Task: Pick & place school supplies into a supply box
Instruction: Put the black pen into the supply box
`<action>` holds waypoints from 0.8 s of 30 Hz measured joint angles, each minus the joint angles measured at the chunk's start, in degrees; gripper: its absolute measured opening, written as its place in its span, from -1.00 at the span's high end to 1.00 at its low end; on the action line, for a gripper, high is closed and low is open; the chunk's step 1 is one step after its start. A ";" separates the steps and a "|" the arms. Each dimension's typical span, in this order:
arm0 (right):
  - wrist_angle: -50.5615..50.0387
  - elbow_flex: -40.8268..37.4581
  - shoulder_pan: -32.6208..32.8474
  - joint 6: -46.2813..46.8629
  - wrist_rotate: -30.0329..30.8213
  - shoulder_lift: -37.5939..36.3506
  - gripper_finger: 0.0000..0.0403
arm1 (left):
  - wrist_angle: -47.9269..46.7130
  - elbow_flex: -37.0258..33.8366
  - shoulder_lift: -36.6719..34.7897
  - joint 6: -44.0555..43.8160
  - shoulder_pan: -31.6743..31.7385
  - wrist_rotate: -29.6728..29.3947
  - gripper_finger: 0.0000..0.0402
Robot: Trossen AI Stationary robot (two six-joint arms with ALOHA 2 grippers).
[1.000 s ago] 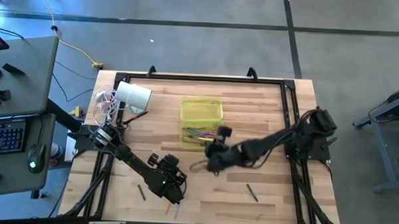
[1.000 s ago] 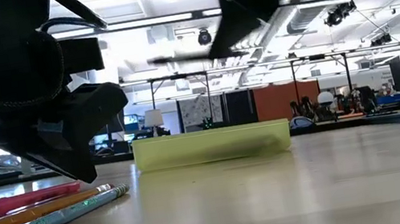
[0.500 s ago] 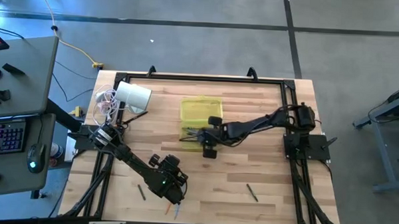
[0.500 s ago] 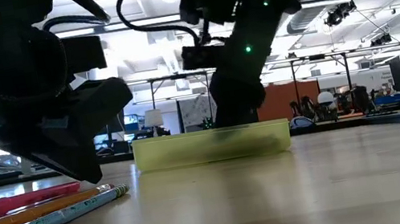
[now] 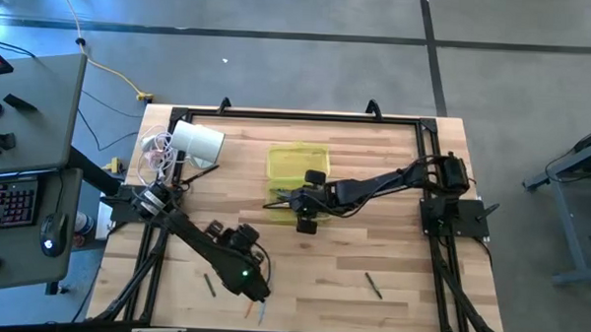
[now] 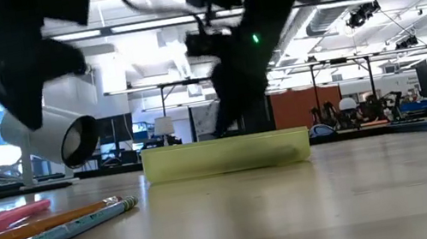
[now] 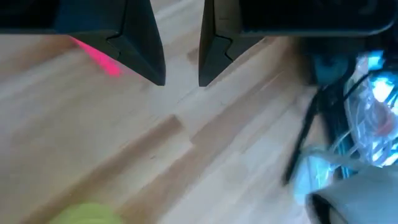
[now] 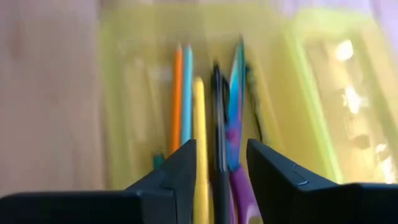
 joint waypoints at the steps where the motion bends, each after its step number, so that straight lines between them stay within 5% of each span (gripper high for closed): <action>1: -0.82 0.91 0.45 0.00 0.09 -0.59 0.36 | 1.97 -0.30 -1.42 5.68 0.04 -0.09 0.35; 9: -9.46 8.27 5.33 4.55 0.27 -7.05 0.36 | 0.00 -8.06 -14.35 11.06 1.12 -2.53 0.35; 17: -18.87 9.02 12.13 13.87 -0.06 -13.28 0.36 | 0.91 -31.21 -30.12 4.63 5.74 -1.60 0.36; 24: -20.40 8.97 18.14 16.61 0.38 -13.85 0.36 | 6.43 -45.86 -36.70 -5.03 14.40 3.40 0.78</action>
